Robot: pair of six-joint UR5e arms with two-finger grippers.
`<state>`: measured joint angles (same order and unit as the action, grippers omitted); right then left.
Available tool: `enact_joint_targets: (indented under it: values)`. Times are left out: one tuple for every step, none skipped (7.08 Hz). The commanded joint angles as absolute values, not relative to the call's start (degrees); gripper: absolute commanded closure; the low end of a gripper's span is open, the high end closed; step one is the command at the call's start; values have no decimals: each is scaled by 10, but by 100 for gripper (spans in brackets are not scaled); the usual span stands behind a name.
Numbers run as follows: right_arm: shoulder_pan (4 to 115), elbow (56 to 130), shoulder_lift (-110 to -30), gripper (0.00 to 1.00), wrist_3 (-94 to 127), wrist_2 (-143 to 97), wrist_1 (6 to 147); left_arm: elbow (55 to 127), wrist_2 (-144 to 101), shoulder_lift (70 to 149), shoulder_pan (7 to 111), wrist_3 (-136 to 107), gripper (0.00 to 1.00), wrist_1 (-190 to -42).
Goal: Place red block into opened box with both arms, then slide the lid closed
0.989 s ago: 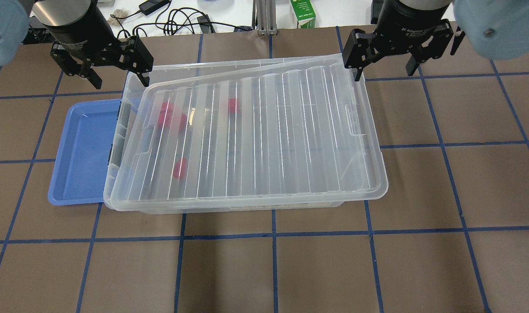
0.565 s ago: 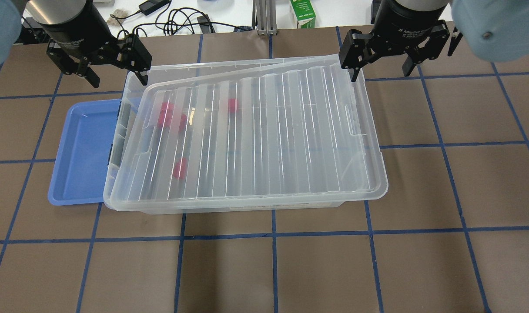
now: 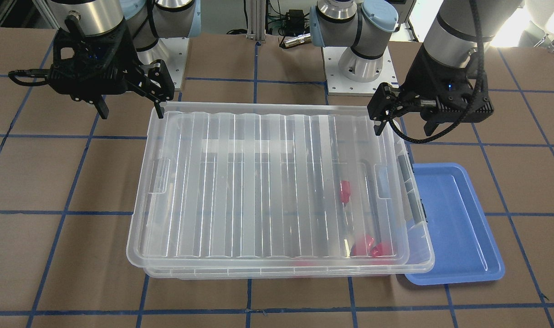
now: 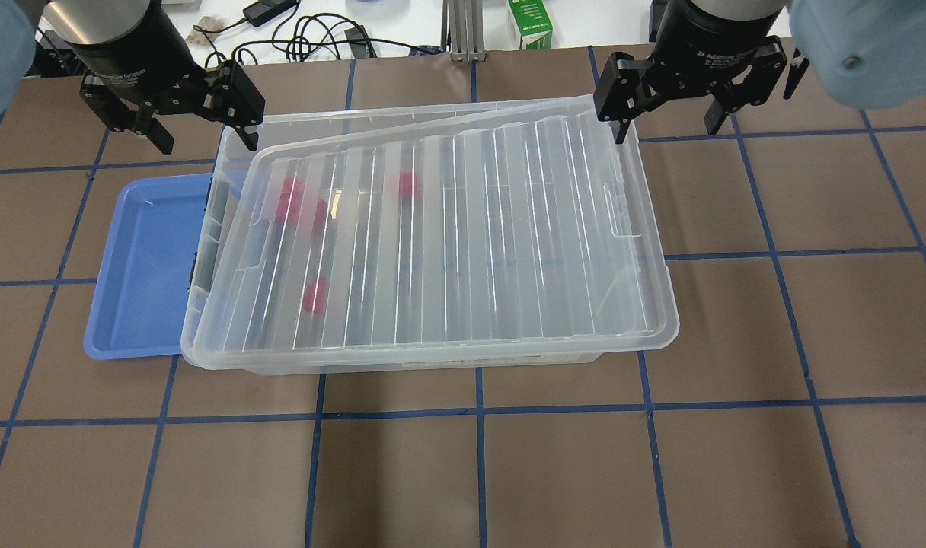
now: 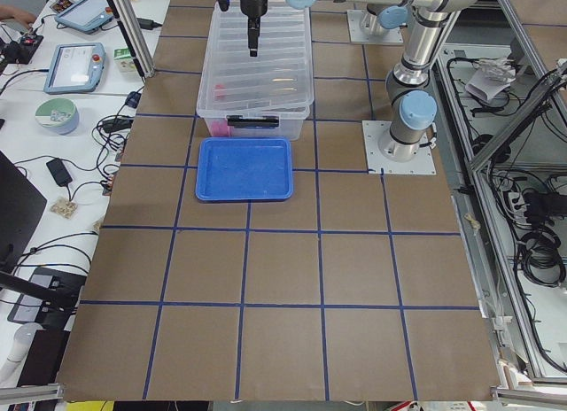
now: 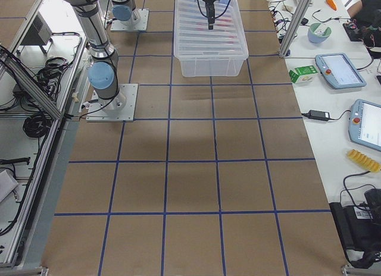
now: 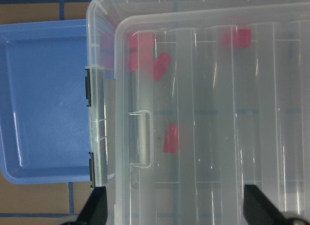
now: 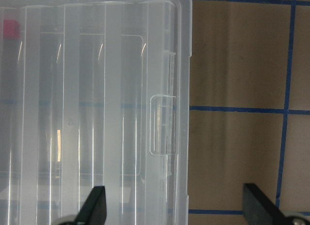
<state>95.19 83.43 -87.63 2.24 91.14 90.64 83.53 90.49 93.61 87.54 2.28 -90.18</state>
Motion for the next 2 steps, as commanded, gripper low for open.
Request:
enact_joint_targets:
  values:
    - [951, 835, -875, 0, 22, 911, 907, 836, 905, 936, 875, 23, 0, -902]
    - [951, 835, -876, 0, 23, 911, 906, 836, 905, 935, 875, 23, 0, -902]
